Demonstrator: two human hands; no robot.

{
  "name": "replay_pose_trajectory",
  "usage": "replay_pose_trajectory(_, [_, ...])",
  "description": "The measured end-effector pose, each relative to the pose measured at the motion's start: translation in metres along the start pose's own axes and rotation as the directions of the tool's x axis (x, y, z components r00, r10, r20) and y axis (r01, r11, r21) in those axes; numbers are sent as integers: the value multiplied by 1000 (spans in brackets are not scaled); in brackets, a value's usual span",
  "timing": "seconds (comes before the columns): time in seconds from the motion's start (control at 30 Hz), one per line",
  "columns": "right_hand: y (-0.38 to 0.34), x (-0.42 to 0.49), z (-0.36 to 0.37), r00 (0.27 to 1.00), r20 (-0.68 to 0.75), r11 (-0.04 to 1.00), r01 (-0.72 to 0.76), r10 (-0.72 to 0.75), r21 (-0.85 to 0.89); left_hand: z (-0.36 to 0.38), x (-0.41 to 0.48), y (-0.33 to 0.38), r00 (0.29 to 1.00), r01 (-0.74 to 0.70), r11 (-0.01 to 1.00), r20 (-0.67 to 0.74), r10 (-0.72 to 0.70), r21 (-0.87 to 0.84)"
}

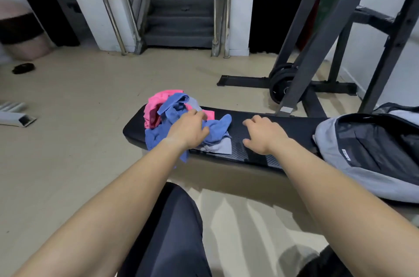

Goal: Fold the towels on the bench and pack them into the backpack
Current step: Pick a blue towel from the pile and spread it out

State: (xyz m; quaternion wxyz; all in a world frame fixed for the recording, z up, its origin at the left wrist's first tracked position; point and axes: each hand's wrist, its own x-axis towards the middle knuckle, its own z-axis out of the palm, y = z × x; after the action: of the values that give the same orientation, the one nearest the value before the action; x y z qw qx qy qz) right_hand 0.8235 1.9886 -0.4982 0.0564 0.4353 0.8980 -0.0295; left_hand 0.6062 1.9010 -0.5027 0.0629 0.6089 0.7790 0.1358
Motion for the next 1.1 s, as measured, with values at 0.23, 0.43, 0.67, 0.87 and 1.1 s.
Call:
replay_pose_trajectory(0.23, [-46,44,21,992,22,991,124,-125,46,21,-27,-42,996,59,998,-67,-61,-32])
replay_pose_trajectory(0.43, [-85,110,0,983,-84,959,180,-166,219,-17,-2,-84,947,181,977,-249,-205,-114])
replay_pose_trajectory(0.67, [-119,174,-25,956,-229,911,254,-185,324,-25,31,-118,932,232,969,-267,-245,-80])
replay_pose_trajectory(0.87, [-125,193,-28,942,-284,909,269,-180,318,-14,43,-123,938,242,970,-248,-241,-28])
replay_pose_trajectory(1.1, [-102,181,-74,905,-381,919,300,-189,257,-43,47,-100,893,215,976,-398,-212,-36])
